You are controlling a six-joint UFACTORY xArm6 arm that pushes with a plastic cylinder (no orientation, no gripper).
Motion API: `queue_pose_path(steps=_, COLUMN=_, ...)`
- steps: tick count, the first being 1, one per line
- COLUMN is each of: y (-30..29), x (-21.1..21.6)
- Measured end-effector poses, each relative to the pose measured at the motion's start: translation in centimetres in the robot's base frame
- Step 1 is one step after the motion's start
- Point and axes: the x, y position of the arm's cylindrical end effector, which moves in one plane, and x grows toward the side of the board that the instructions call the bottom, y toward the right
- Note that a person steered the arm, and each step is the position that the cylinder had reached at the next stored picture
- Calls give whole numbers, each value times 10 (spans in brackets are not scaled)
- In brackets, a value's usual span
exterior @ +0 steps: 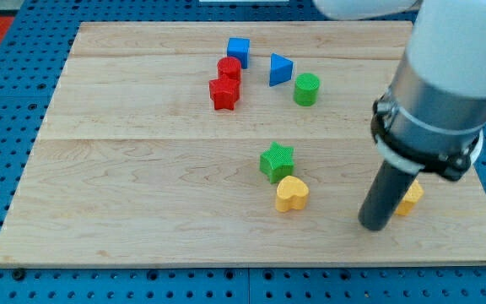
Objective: Move the hexagon to the center right
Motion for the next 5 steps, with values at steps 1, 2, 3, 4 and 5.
queue_pose_path(steps=1, y=38, x=6)
queue_pose_path(steps=2, y=38, x=-33)
queue_pose_path(steps=3, y=29, x=-87)
queue_pose_path(steps=4, y=45, x=-75)
queue_pose_path(steps=5, y=55, x=-73)
